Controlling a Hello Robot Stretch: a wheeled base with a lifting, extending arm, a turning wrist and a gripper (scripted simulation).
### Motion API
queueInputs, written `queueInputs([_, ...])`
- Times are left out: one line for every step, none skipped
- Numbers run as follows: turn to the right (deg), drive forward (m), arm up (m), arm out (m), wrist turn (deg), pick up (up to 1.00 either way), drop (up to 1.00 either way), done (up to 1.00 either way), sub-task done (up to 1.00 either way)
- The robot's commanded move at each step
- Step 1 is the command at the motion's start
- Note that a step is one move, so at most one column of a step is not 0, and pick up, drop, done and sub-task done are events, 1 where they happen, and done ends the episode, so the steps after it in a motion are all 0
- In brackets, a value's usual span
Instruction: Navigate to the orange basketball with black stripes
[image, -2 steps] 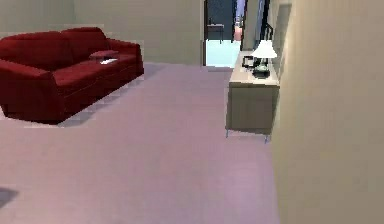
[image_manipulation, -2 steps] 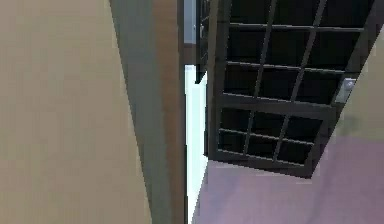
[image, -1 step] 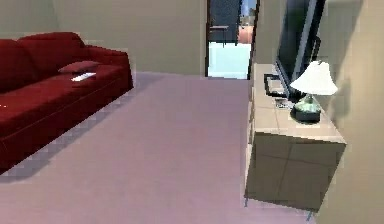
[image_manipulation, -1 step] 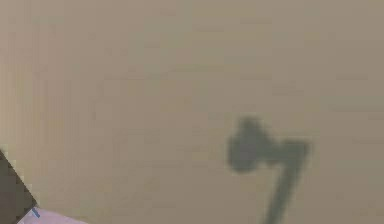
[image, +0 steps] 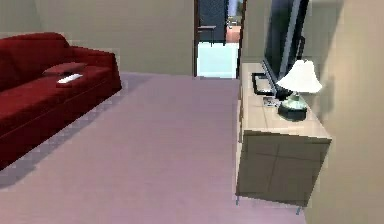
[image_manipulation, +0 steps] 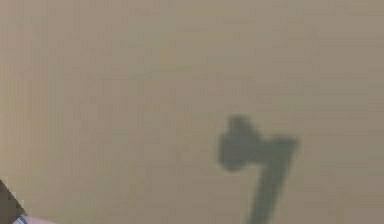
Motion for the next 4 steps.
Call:
queueInputs([0.0, 1.0, 0.0, 0.0, 0.0, 0.0, 0.0, 0.0, 0.0])
queueInputs([3.0, 0.0, 0.0, 0.0, 0.0, 0.0, 0.0, 0.0, 0.0])
queueInputs([0.0, 0.05, 0.0, 0.0, 0.0, 0.0, 0.0, 0.0, 0.0])
queueInputs([3.0, 0.0, 0.0, 0.0, 0.0, 0.0, 0.0, 0.0, 0.0])
